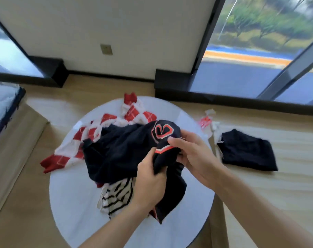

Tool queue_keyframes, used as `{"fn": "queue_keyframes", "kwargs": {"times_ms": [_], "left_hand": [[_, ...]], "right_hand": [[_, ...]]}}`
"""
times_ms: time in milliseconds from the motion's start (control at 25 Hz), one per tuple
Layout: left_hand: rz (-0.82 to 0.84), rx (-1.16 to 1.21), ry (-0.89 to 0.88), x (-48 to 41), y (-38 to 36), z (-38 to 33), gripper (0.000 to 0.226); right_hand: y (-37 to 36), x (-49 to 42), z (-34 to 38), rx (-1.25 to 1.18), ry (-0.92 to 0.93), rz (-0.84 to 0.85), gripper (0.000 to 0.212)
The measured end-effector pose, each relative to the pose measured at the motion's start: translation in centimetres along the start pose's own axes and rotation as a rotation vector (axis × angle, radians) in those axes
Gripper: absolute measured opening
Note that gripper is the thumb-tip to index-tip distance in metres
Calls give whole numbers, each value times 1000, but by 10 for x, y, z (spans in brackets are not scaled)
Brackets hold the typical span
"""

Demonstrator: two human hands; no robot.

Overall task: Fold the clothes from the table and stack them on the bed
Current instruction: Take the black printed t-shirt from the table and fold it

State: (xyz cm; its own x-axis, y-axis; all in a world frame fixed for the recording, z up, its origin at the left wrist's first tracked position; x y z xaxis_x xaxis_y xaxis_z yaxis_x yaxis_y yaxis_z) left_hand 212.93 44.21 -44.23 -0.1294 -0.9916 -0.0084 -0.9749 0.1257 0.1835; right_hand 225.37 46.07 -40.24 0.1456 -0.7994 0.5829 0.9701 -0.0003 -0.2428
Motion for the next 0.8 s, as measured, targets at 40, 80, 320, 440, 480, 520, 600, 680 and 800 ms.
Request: {"fn": "queue_keyframes", "kwargs": {"times_ms": [40,80,320,440,480,520,600,680,800], "left_hand": [[20,51,-35,-11,4,-44,39],[43,90,-68,-19,7,-85,43],[127,188,-35,-54,20,-312,9],[257,226,7,-57,15,-418,29],[323,203,21,-54,11,-449,40],[392,168,31,-47,7,-480,49],[510,119,-20,-30,-1,-544,59],[595,73,-224,-16,-11,-604,68],[664,-31,-582,21,-34,-673,94]], "right_hand": [[-1,25,37,29,84,6,23],[-2,47,69,81,152,-2,30],[-21,204,227,597,441,-156,67],[-36,280,278,651,547,-246,75],[-38,302,296,638,624,-311,70],[-38,325,317,612,720,-401,58],[-35,373,360,557,878,-563,28],[-33,415,400,465,937,-644,20],[-26,490,448,498,944,-833,19]]}}
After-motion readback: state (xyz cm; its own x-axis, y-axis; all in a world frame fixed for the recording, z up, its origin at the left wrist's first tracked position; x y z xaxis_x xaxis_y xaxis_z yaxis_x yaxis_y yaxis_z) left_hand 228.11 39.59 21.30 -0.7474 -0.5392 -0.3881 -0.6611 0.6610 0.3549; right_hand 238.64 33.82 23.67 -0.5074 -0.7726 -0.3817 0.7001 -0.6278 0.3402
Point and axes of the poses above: each hand's wrist, its own x-axis away from the middle knuckle, its own y-axis out of the back of the hand, z = x × y, the point moved 8 cm from there along -x, towards the middle knuckle, and after that the axes turned 11 degrees about -y, right-handed, at the moved point
